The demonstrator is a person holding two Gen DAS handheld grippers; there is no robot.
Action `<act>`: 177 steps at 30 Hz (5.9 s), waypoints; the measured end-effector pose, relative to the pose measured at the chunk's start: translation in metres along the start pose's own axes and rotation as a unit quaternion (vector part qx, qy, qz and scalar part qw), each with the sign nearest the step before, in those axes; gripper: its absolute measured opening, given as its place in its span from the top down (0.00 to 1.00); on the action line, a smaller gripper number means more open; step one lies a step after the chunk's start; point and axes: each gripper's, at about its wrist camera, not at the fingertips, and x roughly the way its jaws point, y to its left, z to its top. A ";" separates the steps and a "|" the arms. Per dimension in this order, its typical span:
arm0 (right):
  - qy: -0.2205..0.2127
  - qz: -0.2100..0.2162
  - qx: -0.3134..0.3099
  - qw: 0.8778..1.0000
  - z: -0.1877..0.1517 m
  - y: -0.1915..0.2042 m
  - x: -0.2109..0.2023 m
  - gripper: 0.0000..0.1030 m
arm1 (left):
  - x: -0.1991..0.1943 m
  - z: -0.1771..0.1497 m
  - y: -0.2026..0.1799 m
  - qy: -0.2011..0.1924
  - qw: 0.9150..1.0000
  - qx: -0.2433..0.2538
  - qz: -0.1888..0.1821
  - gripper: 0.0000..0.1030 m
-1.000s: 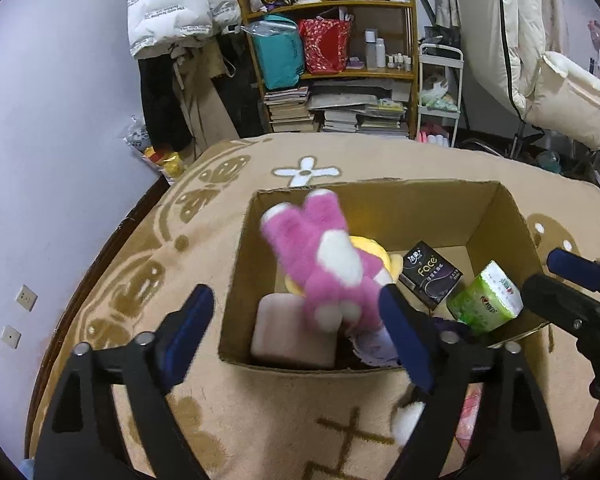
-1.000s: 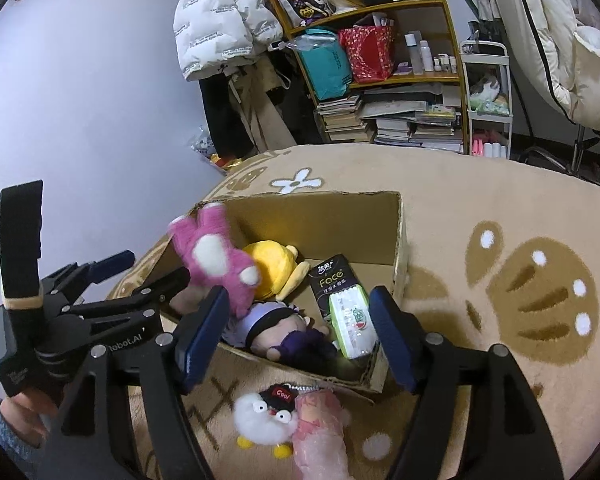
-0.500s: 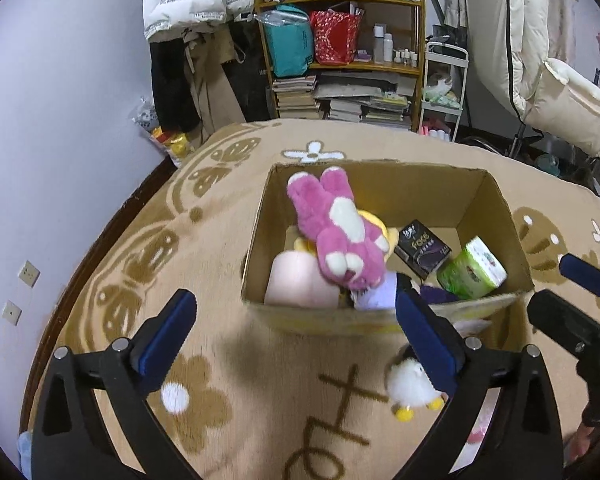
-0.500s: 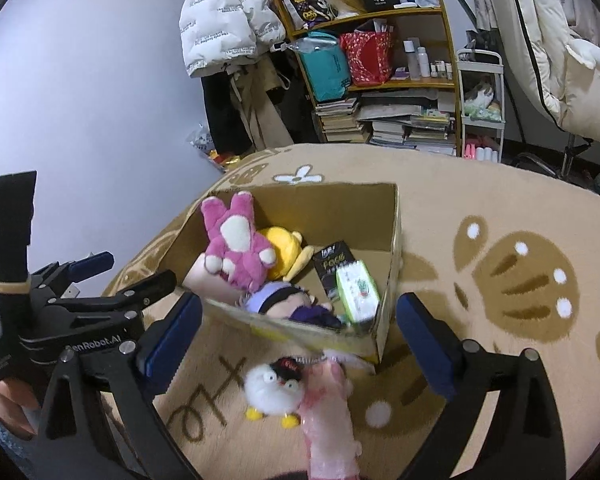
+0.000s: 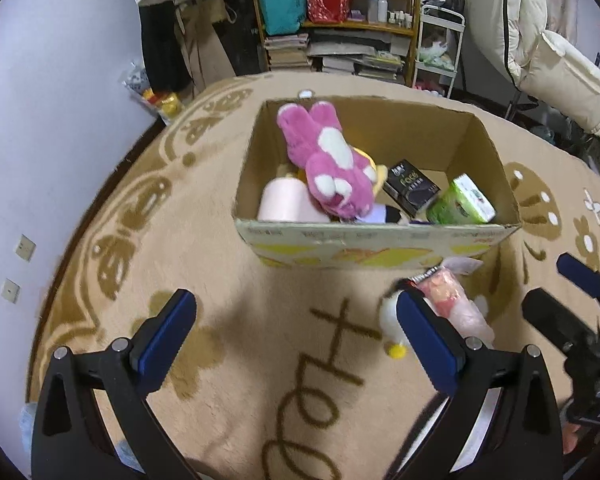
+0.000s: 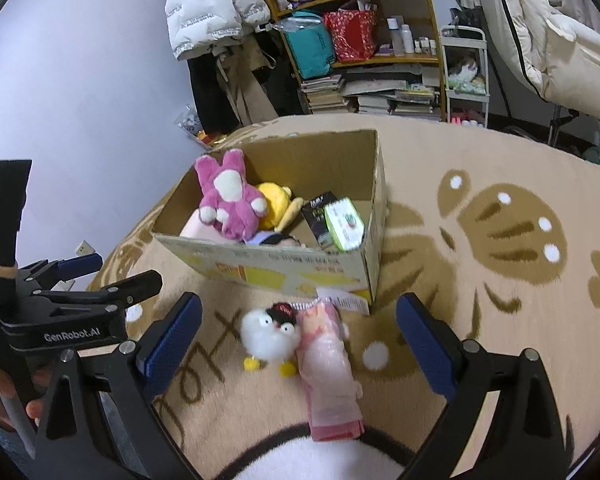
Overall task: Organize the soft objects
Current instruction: 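Withdraw both open tools toward the white penguin plush and pink wrapped item, then grasp the white penguin plush with the left tool while the right tool grasps the pink plastic-wrapped item, then lift both items and carry them over the box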
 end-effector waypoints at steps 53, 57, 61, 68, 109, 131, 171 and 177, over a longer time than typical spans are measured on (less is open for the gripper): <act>0.158 -0.061 0.021 0.985 -0.049 -0.028 0.101 0.01 | 0.088 -0.004 -0.060 0.093 0.991 0.066 -0.067 0.03; 0.164 -0.062 0.017 0.984 -0.051 -0.026 0.107 0.01 | 0.094 -0.006 -0.064 0.101 0.990 0.073 -0.071 0.03; 0.165 -0.065 0.011 0.984 -0.051 -0.021 0.113 0.01 | 0.102 -0.008 -0.070 0.105 0.988 0.087 -0.072 0.03; 0.165 -0.075 -0.014 0.983 -0.053 -0.009 0.122 0.03 | 0.111 -0.013 -0.078 0.105 0.987 0.094 -0.072 0.03; 0.154 -0.061 0.003 0.986 -0.060 0.001 0.117 0.60 | 0.116 -0.032 -0.049 0.113 0.987 0.041 -0.106 0.86; 0.159 -0.039 0.021 0.986 -0.053 -0.016 0.109 0.63 | 0.130 -0.014 -0.059 0.115 0.980 0.027 -0.160 0.75; 0.046 0.002 0.004 0.999 -0.031 0.002 0.014 0.83 | 0.018 -0.016 -0.030 -0.027 0.993 0.003 -0.115 0.85; -0.002 0.007 -0.010 1.000 -0.009 0.017 -0.009 0.83 | -0.019 -0.005 -0.024 -0.075 0.995 0.015 -0.071 0.85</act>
